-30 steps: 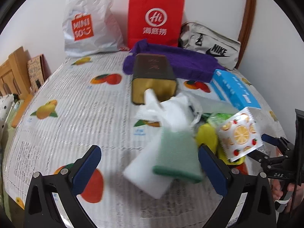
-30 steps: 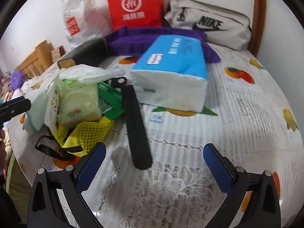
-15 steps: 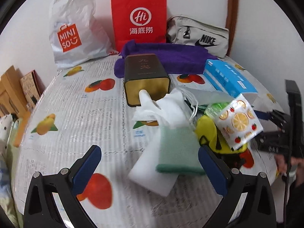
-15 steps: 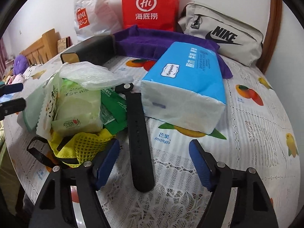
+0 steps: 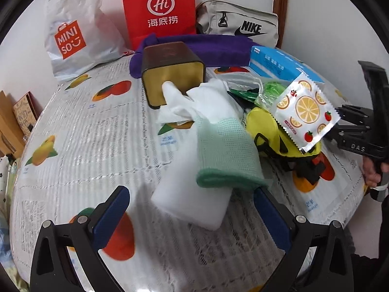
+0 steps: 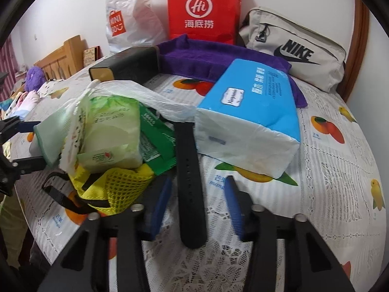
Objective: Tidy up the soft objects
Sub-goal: 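Move the left gripper to the white sponge block and close on it, then lift the white sponge block with the left gripper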
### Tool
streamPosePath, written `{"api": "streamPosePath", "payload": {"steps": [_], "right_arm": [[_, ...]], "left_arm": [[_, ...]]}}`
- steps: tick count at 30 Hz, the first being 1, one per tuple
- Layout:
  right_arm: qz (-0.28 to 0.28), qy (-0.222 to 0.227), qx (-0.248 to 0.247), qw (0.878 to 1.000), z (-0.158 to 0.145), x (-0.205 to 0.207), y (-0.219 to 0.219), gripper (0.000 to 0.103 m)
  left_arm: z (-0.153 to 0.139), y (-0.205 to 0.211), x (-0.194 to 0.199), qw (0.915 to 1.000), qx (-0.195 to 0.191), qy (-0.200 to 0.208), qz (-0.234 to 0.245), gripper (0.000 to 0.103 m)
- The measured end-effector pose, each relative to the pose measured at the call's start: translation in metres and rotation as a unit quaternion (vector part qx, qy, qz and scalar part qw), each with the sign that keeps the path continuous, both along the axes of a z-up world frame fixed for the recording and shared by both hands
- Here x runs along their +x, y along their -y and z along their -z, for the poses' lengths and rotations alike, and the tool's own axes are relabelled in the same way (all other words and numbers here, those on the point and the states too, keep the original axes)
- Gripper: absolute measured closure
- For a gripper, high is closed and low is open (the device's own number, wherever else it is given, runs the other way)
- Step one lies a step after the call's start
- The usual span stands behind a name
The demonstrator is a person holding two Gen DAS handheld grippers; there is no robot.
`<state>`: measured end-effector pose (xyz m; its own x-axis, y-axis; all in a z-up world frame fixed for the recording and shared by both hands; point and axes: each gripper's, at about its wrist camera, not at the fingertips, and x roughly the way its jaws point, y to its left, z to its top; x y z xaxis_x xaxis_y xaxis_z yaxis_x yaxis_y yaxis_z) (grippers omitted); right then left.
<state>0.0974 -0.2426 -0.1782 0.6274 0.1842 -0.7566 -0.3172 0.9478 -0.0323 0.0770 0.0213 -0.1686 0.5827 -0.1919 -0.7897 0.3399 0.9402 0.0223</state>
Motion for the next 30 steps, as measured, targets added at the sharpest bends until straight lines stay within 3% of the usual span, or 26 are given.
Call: {"api": "streamPosePath", "payload": {"steps": [2,4,9,11,13,14,15,18,24,26,30], "right_arm": [[-0.006,-0.002,0.000,1.000,-0.001,0.000,-0.002,0.070],[-0.007,-0.007,0.000,1.000,-0.001,0.002,-0.003,0.070],[0.001,-0.015,0.001,1.000,-0.002,0.014,-0.003,0.050],[-0.001,-0.016,0.004,1.000,-0.001,0.019,-0.003,0.050],[-0.006,-0.018,0.017,1.000,-0.001,0.022,-0.002,0.064],[-0.006,-0.019,0.022,1.000,-0.002,0.022,-0.001,0.084],[-0.005,-0.023,0.030,0.999,-0.002,0.023,0.000,0.092],[0.002,-0.028,0.034,0.999,-0.003,0.021,0.002,0.098],[0.014,-0.034,0.040,0.999,-0.003,0.019,0.001,0.098],[0.013,-0.033,0.037,0.999,-0.005,0.017,0.000,0.100],[0.007,-0.039,0.051,0.998,-0.010,0.005,0.005,0.100]], "left_arm": [[0.002,0.003,0.002,1.0000,0.001,0.005,-0.004,0.003],[0.005,0.008,0.001,1.0000,0.003,0.000,0.007,0.019],[0.004,0.013,-0.002,0.9997,-0.004,-0.005,0.024,0.036],[0.004,0.014,-0.003,0.9997,-0.007,-0.006,0.021,0.036],[0.003,0.012,-0.003,0.9997,-0.013,-0.007,0.018,0.038],[0.003,0.011,-0.003,0.9997,-0.014,-0.007,0.016,0.040],[0.003,0.010,-0.002,0.9998,-0.015,-0.006,0.015,0.044],[0.001,0.004,-0.003,0.9994,-0.030,-0.009,0.013,0.047],[0.002,0.003,0.001,0.9987,-0.050,-0.003,0.002,0.047],[0.000,0.003,0.000,0.9988,-0.049,-0.004,0.009,0.056],[-0.015,-0.008,-0.005,0.9979,-0.063,0.011,0.004,0.056]]}}
